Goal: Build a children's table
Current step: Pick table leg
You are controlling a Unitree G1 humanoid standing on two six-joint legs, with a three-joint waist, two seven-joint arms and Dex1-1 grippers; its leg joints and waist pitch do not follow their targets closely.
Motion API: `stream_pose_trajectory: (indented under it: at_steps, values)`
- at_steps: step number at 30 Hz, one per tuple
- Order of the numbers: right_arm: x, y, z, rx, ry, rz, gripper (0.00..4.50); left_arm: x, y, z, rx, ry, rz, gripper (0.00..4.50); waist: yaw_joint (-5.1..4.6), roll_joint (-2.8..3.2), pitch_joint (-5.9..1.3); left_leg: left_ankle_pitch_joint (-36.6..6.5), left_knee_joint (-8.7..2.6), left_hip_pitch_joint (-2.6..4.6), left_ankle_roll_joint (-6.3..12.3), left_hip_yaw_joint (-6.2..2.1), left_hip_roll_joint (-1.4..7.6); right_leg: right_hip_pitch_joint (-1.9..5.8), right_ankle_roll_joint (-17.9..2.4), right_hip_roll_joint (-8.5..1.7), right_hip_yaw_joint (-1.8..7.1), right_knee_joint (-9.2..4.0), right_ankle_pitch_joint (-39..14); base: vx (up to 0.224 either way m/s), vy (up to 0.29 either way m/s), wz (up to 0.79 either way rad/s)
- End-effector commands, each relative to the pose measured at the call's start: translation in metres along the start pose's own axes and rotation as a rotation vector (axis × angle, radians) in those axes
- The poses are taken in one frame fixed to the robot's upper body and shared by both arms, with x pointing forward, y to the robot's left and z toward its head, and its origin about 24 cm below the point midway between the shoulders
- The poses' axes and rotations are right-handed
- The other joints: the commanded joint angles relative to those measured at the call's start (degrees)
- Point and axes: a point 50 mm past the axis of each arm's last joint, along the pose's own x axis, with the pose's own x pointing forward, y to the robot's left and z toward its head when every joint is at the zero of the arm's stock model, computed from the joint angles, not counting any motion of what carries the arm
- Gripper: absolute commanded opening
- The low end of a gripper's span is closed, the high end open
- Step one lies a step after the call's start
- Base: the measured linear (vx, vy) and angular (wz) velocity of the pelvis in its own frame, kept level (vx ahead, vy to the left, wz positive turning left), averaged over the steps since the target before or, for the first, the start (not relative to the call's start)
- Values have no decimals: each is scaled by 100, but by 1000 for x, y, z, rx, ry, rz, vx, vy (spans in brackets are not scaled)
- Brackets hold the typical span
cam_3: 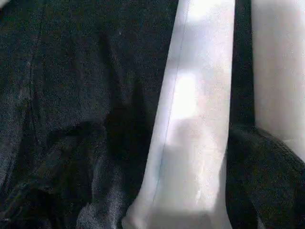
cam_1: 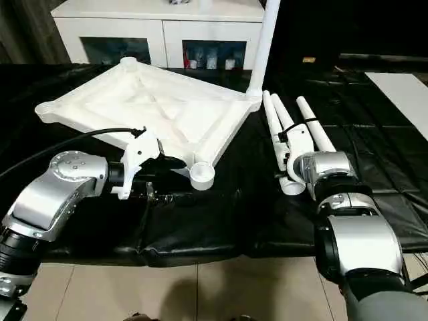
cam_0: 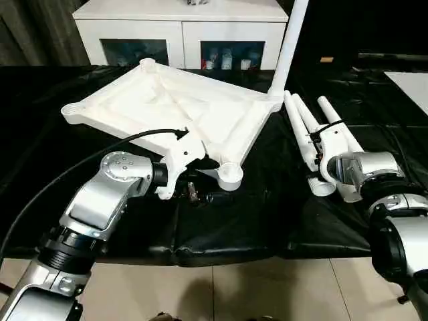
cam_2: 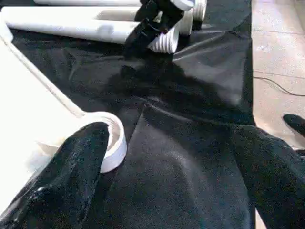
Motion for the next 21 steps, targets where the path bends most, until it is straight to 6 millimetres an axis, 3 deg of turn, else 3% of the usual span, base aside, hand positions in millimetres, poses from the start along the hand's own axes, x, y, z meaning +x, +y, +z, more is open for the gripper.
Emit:
stream_pose_trajectory:
  at_steps: [1,17,19,21]
  values:
    - [1,-2,-6,17,32,6,403,1,-2,7,31,-2,-14,450,8,-13,-399,-1505,-388,82,-64,-92,260,264,-1455,-283,213,-351,-1694,0,0,0]
    - [4,-5,-23,104,64,54,257,2,-5,7,32,7,-28,450,5,-31,-395,-1599,-391,82,-76,-98,262,249,-1378,-283,205,-374,-1931,0,0,0]
    - [4,-5,-24,114,64,52,255,2,-5,7,33,7,-27,450,5,-35,-394,-1602,-390,82,-81,-97,260,247,-1373,-281,205,-375,-1945,0,0,0]
    - [6,-7,-26,199,36,26,229,2,-4,8,40,1,-21,450,7,-41,-394,-1612,-393,90,-88,-101,260,246,-1345,-291,210,-382,-1983,0,0,0]
